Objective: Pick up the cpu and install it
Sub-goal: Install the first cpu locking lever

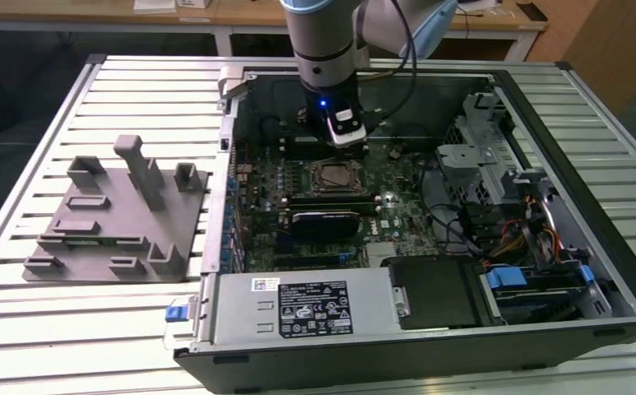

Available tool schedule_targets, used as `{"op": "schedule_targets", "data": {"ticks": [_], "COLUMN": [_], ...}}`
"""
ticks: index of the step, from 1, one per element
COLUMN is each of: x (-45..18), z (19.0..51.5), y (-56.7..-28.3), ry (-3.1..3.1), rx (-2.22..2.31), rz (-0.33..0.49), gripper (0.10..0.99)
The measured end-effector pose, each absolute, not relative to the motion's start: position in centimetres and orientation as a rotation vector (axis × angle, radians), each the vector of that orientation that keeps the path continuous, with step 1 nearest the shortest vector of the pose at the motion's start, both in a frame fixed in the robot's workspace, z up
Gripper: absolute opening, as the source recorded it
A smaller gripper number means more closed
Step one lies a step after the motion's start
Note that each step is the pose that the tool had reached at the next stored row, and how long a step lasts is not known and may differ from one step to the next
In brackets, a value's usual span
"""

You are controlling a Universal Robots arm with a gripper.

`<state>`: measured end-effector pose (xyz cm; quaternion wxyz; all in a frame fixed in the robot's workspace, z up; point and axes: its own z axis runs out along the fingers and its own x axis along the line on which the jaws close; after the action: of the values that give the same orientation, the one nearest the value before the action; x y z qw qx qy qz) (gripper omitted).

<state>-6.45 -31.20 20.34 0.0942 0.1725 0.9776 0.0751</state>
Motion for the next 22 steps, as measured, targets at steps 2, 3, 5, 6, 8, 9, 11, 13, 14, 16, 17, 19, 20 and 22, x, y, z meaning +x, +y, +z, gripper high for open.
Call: {"op": "schedule_targets", "data": {"ticks": [2,3,5,6,8,9,11,13,14,16,17,19,20,22], "x": [-6.45,-6.45,-6.45,-6.45,-6.45,-6.45,-6.45,-6.45,-6.45,-6.46,-6.46,-6.45,-6.46,-6.45], "z": [20.27,20.23,20.16,20.13,20.06,20.01,19.93,19.81,19.74,19.64,19.60,19.51,19.49,19.41], "y": [-31.14,-31.11,-31.04,-31.02,-31.01,-31.01,-31.01,-31.02,-31.03,-31.08,-31.13,-31.28,-31.39,-31.58], "ry": [2.899,2.899,2.899,2.899,2.899,2.898,2.898,2.898,2.898,2.898,2.898,2.898,2.898,2.897], "rx": [0.512,0.512,0.512,0.512,0.511,0.511,0.511,0.511,0.511,0.511,0.511,0.510,0.510,0.510], "rz": [0.223,0.223,0.224,0.224,0.224,0.224,0.222,0.220,0.220,0.218,0.217,0.214,0.212,0.208], "gripper": [0.106,0.106,0.106,0.106,0.106,0.106,0.106,0.106,0.106,0.106,0.106,0.106,0.106,0.106]}}
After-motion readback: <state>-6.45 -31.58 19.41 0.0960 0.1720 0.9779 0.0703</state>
